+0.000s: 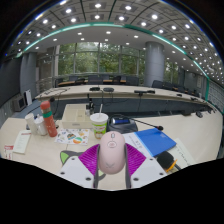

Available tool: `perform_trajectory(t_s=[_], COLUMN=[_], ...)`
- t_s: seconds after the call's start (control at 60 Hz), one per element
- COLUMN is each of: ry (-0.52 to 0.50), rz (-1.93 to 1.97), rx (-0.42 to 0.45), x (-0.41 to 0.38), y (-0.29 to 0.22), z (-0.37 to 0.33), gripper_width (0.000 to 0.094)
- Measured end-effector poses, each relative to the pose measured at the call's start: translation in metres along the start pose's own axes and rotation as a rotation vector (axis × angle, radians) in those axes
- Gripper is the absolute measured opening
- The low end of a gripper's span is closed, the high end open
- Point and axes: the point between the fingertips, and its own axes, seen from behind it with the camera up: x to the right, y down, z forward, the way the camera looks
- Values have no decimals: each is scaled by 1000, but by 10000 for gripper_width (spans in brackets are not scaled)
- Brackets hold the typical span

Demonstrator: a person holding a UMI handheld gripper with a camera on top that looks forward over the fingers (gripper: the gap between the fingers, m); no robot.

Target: Arrange mouse

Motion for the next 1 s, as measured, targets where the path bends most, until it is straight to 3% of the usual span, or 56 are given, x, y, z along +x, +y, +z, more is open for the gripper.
perform_trajectory(t_s=[0.233,0.383,0.5,0.567,0.65,1.0], ry=[-103,-94,-133,-128,-110,-68], rz=[-66,-88,-62,-32,-24,-41], rx=[-133,-204,-268,-268,-274,-166], x=[-106,-119,-127,-123,-117,-113], y=[70,119,146,144,135,54], z=[78,110,120,117,103,-76], gripper_width=[358,366,471,580,862,857])
